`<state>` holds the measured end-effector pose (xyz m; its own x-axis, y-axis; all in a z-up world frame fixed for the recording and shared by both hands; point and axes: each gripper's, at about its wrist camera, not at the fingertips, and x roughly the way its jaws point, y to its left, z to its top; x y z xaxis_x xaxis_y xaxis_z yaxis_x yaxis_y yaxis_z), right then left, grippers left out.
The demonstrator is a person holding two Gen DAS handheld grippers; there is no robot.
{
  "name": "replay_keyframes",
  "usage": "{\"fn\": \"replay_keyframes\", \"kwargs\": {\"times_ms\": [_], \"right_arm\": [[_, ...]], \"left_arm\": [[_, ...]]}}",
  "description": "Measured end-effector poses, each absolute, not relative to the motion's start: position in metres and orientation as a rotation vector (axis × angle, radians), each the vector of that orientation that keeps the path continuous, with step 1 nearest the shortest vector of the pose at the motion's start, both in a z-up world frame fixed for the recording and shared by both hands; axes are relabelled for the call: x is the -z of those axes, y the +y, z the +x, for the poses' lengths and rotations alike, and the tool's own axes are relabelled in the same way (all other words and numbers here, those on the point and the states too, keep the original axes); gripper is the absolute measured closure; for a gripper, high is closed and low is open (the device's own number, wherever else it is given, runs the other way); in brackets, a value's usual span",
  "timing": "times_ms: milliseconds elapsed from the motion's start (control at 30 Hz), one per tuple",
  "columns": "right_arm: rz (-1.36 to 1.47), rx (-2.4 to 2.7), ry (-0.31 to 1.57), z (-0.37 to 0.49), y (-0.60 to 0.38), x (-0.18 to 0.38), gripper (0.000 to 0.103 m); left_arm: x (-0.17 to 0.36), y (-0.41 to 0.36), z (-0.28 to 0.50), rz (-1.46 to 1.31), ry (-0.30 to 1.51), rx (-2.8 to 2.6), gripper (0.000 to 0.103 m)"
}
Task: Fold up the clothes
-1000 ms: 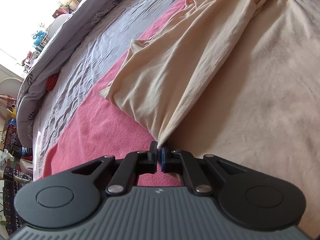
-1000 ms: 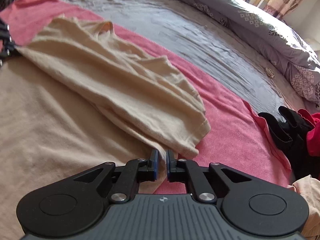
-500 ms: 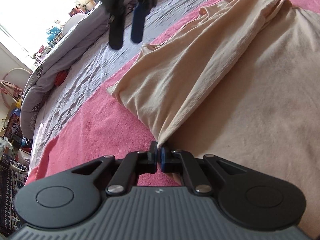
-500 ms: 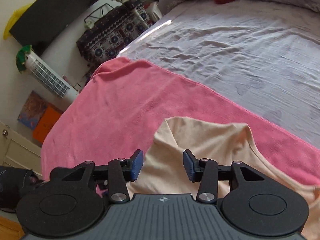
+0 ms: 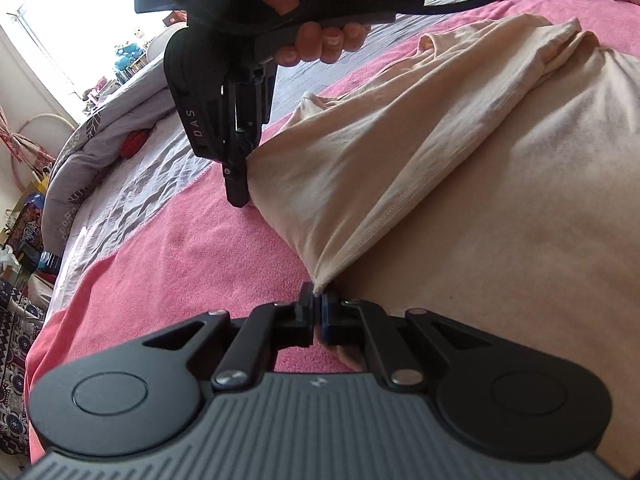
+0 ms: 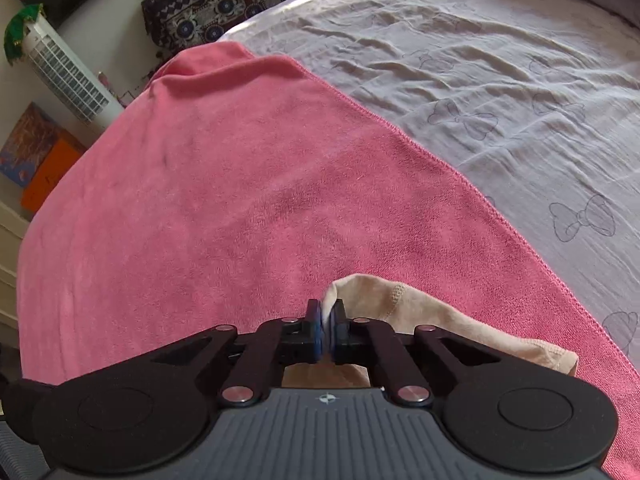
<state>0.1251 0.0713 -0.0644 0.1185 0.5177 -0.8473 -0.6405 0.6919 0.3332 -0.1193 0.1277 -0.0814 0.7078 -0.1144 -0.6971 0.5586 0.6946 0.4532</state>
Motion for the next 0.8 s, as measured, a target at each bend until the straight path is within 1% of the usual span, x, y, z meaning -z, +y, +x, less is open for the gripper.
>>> {"fn": "replay_keyframes", "kwargs": {"times_ms": [167, 267, 367, 467, 567, 600, 633, 667, 700, 733, 800], "right_arm": [[-0.012, -0.745, 1.151, 0.151, 0.062, 0.069, 0.101], [0.046, -0.705, 1.185, 0.172, 0.056, 0.080, 0.101], [0.110, -0.782, 1.184, 0.175, 0.042, 0.071, 0.100], [0.060, -0.894, 1.197, 0.168, 0.036, 0.055, 0.090], [-0.096, -0.950, 1.217, 0.149, 0.046, 0.051, 0.068], [-0.147, -0.963, 1.221, 0.141, 0.050, 0.053, 0.065], [-0.190, -0.963, 1.218, 0.134, 0.054, 0.055, 0.065], [-0.217, -0.951, 1.207, 0.127, 0.057, 0.058, 0.067], [-0.241, -0.945, 1.191, 0.121, 0.061, 0.060, 0.091], [-0.265, -0.941, 1.169, 0.116, 0.065, 0.061, 0.097], [-0.273, -0.923, 1.128, 0.110, 0.067, 0.060, 0.098]], "left_arm": [[0.082, 0.128, -0.120, 0.707, 0.691, 0.417, 0.103], [0.081, 0.126, -0.121, 0.711, 0.693, 0.415, 0.103], [0.081, 0.126, -0.121, 0.708, 0.697, 0.418, 0.103], [0.082, 0.126, -0.122, 0.719, 0.693, 0.423, 0.103], [0.082, 0.126, -0.121, 0.721, 0.694, 0.422, 0.103], [0.082, 0.126, -0.120, 0.721, 0.695, 0.422, 0.103], [0.082, 0.126, -0.120, 0.723, 0.695, 0.422, 0.103], [0.082, 0.126, -0.120, 0.726, 0.695, 0.422, 0.103], [0.082, 0.125, -0.119, 0.729, 0.694, 0.422, 0.103], [0.082, 0.125, -0.119, 0.732, 0.693, 0.422, 0.103], [0.083, 0.125, -0.119, 0.733, 0.691, 0.420, 0.103]]}}
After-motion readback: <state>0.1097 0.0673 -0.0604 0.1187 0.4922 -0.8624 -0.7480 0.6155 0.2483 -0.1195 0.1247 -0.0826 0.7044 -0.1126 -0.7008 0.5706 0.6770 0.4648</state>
